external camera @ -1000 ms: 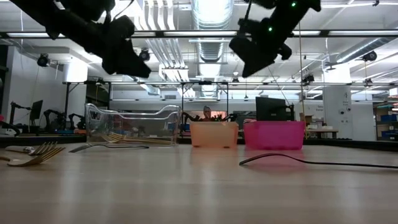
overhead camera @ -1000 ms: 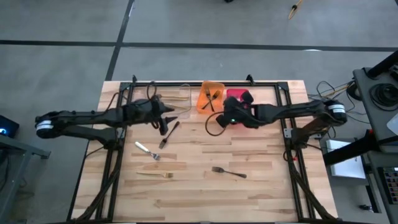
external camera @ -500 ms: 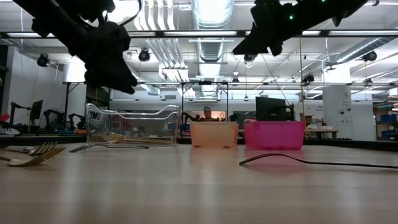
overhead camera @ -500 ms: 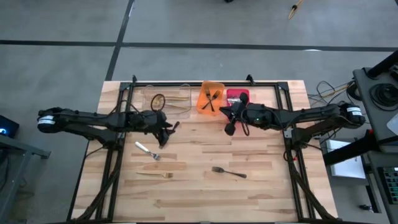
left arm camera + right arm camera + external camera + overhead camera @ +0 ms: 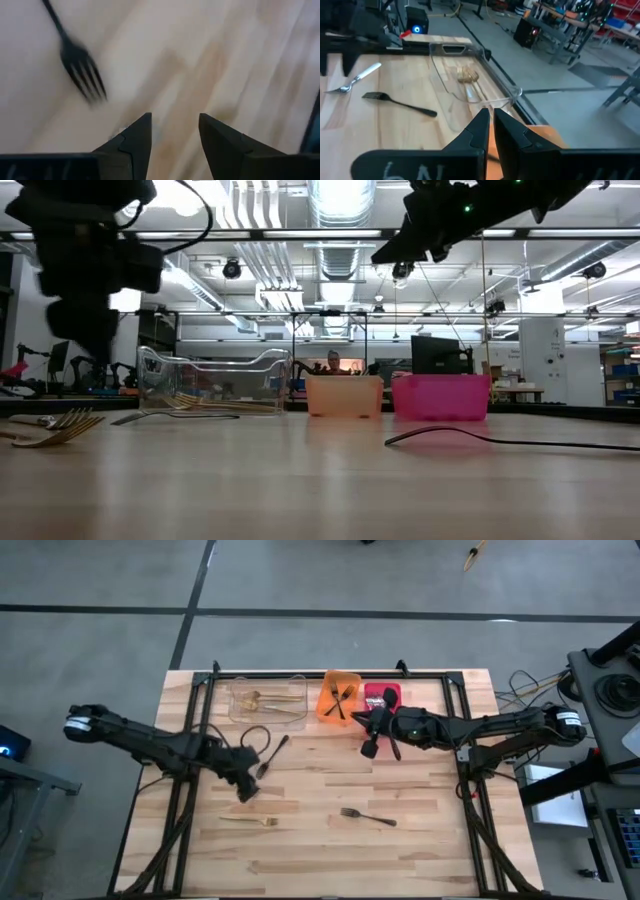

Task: Sort silverware by color (type)
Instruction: Put the black fork into the orange bin

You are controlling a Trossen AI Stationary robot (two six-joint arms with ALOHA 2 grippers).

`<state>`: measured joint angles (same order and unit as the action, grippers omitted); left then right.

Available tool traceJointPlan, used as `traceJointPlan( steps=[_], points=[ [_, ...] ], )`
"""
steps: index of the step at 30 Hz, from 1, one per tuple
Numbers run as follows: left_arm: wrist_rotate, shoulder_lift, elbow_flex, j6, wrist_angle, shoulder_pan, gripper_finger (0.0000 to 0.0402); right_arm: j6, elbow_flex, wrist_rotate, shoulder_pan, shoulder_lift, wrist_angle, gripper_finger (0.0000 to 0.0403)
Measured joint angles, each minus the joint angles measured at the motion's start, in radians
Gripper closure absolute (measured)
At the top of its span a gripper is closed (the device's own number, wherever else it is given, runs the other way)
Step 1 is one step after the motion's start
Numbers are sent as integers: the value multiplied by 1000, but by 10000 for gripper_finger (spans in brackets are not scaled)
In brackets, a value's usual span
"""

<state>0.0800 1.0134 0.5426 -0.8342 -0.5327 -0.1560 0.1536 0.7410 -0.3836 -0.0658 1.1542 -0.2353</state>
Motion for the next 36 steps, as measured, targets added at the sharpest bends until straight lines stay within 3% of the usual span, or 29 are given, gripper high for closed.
traceJointPlan(
  steps=[6,14,22,36],
  points=[
    [148,1,15,-18,-33,-89,257,51,0,1,0,-1,-57,385],
    [92,67,138,50,-63,-162,257,103,23,2,0,-1,-62,385],
    [39,214,223,132,-100,-170,257,137,51,2,0,-1,-49,385],
    [-352,436,325,169,-166,-159,257,204,94,2,0,-1,-4,385]
  ],
)
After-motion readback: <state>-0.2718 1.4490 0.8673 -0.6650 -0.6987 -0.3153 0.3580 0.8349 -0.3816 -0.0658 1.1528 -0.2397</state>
